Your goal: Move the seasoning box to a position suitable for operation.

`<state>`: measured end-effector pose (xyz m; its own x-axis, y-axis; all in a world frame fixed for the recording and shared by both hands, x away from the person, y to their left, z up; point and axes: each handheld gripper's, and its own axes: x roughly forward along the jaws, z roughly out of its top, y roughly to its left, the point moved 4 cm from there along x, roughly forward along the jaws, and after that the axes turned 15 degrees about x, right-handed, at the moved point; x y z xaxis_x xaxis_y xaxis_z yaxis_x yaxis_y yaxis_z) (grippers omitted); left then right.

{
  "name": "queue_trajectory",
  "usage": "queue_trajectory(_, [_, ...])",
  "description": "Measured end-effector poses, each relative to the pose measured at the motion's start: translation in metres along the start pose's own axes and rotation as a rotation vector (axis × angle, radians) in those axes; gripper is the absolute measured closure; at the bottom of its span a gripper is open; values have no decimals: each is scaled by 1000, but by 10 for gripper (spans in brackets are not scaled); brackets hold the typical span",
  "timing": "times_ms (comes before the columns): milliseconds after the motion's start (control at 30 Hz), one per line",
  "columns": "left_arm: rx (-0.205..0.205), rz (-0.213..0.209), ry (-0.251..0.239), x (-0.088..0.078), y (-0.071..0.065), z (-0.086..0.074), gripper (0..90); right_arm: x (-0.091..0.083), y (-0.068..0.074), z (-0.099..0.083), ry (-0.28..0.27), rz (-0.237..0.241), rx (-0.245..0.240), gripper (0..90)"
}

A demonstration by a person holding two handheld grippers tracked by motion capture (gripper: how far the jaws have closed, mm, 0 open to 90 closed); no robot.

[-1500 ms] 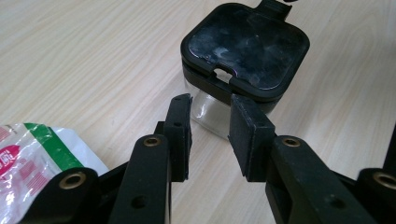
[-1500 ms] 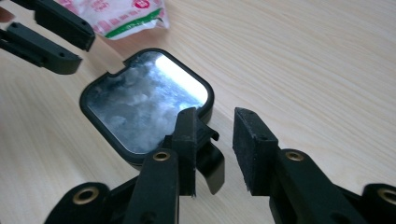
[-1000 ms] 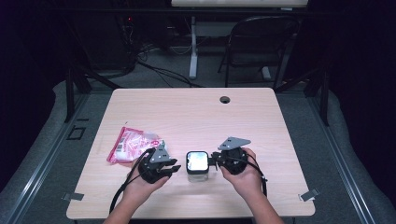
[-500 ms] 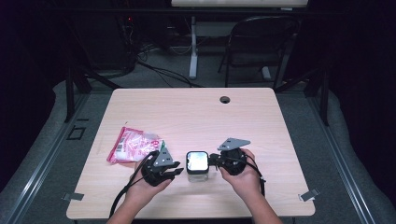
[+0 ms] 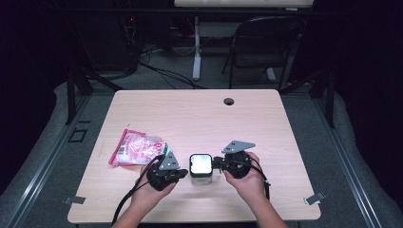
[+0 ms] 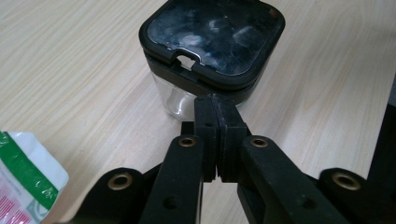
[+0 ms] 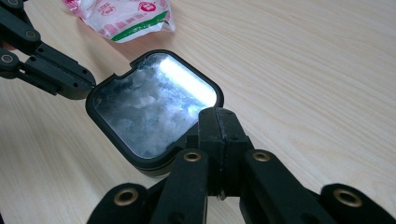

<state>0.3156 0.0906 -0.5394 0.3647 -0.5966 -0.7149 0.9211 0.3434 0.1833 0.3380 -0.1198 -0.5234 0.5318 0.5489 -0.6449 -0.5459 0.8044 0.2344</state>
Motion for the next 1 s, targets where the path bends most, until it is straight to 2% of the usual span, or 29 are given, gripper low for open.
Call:
queue_trajectory(100, [-3,-12,8,2,0,0,900,0,0,0,-2,0,3,900])
queue_trajectory(400, [-19,-29,-10,3,0,4,900,0,0,-1,-8,3,11,900])
queue_trajectory(533, [-22,-21,-24,2,0,9,896,0,-1,-1,-5,0,13,900])
queue_trajectory(600, [-10,-19,-23,1,0,12,886,0,-1,-1,-3,-6,11,890])
queue_trajectory(733, [4,-11,-24,-2,2,19,860,0,-1,-2,1,-3,14,831])
queue_trajectory(800, [4,-3,-28,-2,3,21,841,-1,0,-2,2,-4,-1,800])
queue_trajectory(833, [6,-5,-27,-3,4,23,817,-2,3,-2,0,9,-5,744])
queue_trajectory(1000, [8,3,-21,-3,6,27,765,-5,9,-1,5,25,-15,685])
